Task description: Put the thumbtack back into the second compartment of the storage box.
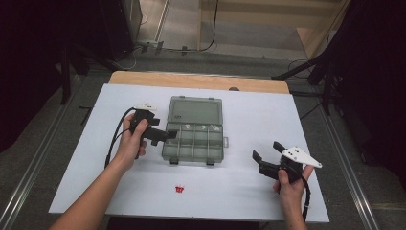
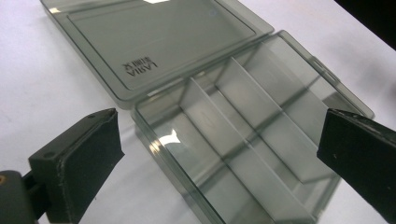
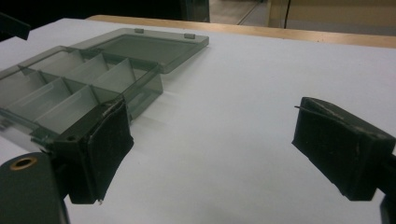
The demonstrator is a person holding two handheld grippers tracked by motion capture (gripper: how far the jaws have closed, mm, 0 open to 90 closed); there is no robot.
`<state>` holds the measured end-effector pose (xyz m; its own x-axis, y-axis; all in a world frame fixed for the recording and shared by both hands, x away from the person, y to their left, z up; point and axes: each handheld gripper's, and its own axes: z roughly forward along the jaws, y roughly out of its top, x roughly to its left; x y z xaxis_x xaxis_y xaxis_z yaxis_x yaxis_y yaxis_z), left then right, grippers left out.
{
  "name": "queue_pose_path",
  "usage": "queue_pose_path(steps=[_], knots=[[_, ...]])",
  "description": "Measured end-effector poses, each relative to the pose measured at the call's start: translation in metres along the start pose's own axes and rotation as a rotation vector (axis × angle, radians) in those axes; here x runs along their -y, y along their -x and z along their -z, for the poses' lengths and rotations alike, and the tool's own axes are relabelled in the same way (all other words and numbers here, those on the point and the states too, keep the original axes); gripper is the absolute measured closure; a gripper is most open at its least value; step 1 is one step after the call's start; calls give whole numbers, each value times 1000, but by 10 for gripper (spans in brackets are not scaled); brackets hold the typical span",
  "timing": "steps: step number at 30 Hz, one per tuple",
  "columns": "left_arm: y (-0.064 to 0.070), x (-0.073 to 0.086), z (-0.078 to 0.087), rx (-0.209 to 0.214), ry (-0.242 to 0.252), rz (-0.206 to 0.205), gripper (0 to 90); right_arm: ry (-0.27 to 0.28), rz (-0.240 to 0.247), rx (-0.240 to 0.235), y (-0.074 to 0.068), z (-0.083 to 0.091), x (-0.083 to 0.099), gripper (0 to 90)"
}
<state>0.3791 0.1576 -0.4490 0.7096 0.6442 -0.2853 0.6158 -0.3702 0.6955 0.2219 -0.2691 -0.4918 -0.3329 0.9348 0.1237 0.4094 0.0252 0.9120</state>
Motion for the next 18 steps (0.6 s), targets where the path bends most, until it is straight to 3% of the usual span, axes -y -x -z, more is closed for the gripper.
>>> queue_pose_path(steps=[18], knots=[[36,17,18,27,-20,-64,0,32,25,-1,4,40,21,133]])
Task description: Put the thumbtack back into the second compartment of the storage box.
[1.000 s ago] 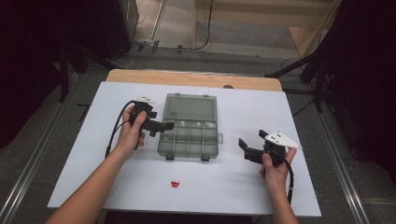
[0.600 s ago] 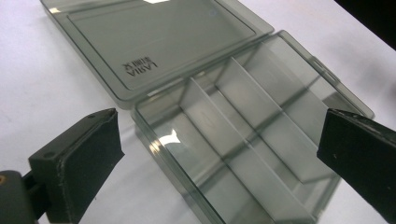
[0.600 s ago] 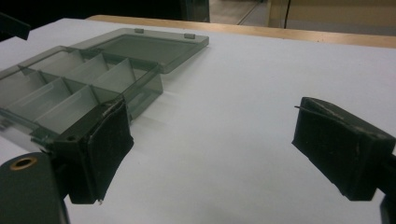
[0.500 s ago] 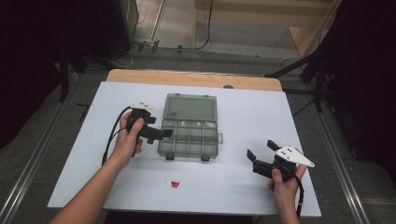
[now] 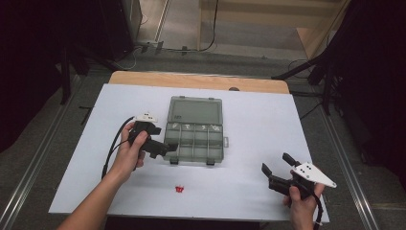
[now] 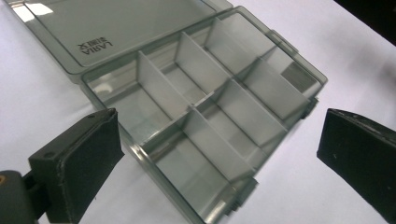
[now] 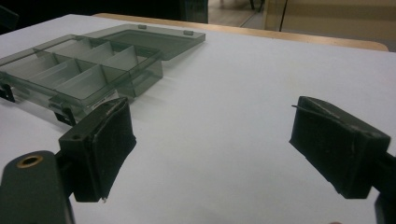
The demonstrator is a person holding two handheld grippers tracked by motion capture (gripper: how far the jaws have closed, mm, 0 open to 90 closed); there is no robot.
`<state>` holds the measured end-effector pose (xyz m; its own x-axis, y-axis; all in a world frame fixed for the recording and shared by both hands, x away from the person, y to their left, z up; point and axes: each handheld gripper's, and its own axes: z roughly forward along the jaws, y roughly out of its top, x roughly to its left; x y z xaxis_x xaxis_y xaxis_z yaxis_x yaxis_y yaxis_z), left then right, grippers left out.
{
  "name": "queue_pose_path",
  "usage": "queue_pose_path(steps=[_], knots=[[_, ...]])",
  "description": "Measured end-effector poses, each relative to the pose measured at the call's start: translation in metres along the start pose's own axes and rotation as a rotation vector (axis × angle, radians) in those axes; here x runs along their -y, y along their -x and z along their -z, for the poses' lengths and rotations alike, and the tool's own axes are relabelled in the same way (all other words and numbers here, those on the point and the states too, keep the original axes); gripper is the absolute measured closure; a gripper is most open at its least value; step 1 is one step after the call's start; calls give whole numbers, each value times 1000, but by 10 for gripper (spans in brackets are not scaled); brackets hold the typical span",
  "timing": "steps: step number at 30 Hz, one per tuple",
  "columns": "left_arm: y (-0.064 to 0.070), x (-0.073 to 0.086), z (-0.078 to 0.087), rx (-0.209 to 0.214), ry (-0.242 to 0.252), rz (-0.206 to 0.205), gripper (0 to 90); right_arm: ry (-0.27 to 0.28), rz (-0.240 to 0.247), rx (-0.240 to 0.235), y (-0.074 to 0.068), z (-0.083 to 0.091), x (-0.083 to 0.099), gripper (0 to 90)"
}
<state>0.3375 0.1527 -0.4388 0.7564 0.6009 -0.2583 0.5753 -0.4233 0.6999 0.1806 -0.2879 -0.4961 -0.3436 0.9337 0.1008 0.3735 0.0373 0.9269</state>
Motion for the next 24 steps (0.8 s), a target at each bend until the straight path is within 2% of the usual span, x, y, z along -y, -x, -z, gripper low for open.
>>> queue_pose_path(steps=[4,6,8,10,18,21,24], knots=[[11,4,1,2,-11,-8,0,2,4,-7,0,4,1,133],[16,7,2,-1,-22,-22,0,-1,7,-11,-1,4,2,134],[21,9,2,13,-37,-38,0,-2,13,-12,-2,5,3,134],[26,12,2,-2,-49,-48,0,-1,12,-17,-3,7,4,134],[35,23,2,-1,-66,-49,0,9,21,-12,0,12,6,135],[38,27,2,21,-74,-51,0,3,20,-17,-1,13,8,135],[42,33,0,8,-93,-63,0,6,15,-18,1,12,8,136]])
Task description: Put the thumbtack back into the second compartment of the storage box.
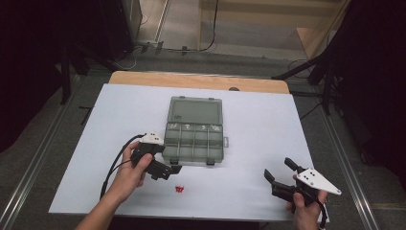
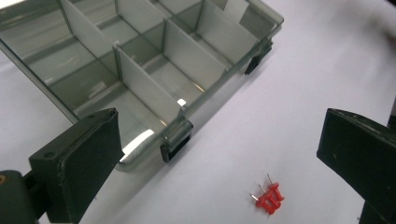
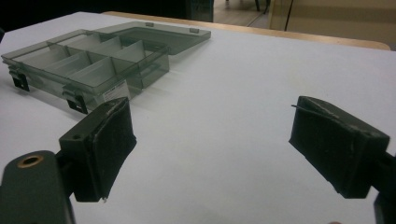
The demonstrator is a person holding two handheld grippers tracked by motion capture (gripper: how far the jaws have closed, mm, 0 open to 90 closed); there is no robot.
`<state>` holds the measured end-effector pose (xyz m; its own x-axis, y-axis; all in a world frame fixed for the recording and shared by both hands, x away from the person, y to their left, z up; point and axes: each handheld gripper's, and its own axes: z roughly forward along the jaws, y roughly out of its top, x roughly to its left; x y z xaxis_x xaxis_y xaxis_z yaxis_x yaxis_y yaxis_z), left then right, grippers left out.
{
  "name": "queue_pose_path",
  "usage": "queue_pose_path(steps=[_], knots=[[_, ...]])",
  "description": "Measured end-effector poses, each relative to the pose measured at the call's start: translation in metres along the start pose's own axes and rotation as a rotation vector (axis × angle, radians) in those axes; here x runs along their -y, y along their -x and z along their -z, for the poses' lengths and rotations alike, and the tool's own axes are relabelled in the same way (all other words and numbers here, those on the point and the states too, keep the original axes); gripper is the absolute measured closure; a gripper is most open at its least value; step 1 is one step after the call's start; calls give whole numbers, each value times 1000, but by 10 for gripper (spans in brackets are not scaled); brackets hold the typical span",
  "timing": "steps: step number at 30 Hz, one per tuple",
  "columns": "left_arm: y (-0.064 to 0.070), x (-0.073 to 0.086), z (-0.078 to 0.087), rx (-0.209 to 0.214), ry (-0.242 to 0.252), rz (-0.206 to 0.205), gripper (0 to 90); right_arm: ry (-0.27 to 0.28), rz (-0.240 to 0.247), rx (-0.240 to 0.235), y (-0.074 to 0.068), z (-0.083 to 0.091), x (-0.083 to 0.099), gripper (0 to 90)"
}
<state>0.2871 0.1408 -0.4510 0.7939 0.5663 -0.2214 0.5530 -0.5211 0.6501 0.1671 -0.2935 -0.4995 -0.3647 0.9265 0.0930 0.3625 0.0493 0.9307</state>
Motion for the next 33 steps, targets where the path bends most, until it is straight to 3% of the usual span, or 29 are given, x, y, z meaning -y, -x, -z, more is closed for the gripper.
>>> queue_pose_path(steps=[2,10,13,15,23,27,30,33], knots=[[1,3,-1,15,3,13,0,4,-3,2,1,0,0,136],[10,13,-2,5,-28,10,0,-1,-3,3,1,-2,1,137],[15,17,-3,-23,-34,12,86,-5,2,2,1,-3,2,137],[17,19,-4,-42,-37,35,140,-4,3,2,1,-3,2,137],[25,28,-7,-128,-44,37,236,-11,6,8,1,-5,2,138],[28,32,-6,-124,-40,39,335,-15,9,8,0,-5,2,138],[30,35,-6,-153,-54,22,381,-17,9,9,-1,-5,2,139],[33,38,-7,-139,-56,30,455,-21,7,9,-1,-6,3,139]])
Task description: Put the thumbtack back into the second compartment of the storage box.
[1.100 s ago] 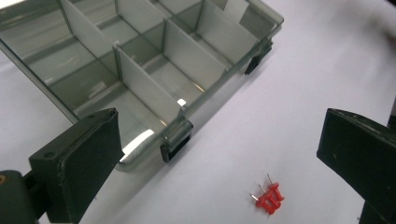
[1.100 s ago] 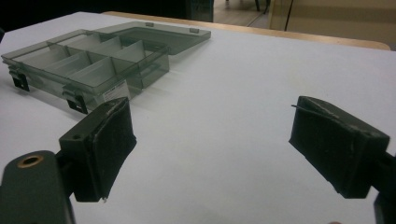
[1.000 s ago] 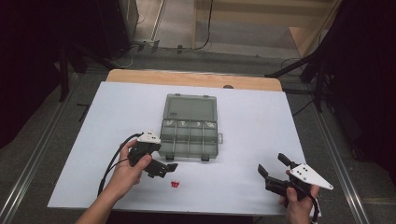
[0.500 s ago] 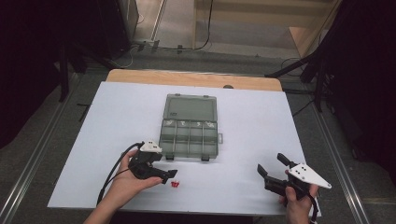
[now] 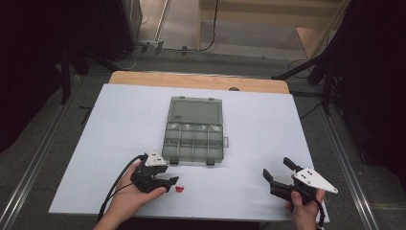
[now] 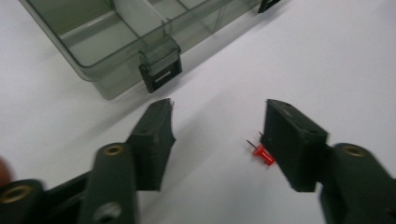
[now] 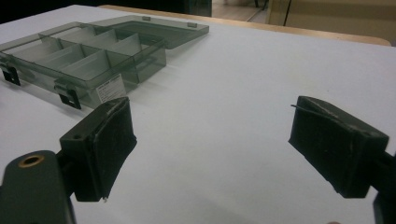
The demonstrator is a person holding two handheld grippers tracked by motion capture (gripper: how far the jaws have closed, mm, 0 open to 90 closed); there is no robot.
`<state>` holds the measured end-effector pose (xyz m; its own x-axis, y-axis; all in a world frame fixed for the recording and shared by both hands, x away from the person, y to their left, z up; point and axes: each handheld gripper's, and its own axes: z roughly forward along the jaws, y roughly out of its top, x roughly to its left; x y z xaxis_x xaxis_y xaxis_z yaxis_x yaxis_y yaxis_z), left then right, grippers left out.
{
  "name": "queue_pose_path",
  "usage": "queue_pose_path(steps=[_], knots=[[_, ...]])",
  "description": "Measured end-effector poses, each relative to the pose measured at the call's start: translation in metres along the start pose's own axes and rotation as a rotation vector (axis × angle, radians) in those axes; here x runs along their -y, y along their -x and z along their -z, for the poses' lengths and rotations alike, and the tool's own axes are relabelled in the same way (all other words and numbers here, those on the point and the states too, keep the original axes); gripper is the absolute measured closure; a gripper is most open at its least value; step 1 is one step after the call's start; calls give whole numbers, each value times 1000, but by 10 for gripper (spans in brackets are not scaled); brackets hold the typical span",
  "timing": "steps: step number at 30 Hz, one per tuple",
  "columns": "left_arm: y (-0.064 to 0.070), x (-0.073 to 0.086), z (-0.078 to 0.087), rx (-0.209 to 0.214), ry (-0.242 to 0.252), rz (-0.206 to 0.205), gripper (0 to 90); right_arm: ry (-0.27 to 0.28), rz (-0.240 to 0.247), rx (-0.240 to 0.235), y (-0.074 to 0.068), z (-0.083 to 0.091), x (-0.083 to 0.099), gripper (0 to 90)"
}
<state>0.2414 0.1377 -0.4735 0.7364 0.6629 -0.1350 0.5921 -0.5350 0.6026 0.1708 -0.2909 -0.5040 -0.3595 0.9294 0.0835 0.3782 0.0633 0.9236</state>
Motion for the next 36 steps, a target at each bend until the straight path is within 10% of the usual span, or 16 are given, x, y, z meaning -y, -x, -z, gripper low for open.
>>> queue_pose_path(steps=[3,36], knots=[[1,0,1,70,-14,66,499,-1,3,1,0,-1,0,139],[21,7,-10,16,-117,125,695,-11,5,16,1,-2,1,142]])
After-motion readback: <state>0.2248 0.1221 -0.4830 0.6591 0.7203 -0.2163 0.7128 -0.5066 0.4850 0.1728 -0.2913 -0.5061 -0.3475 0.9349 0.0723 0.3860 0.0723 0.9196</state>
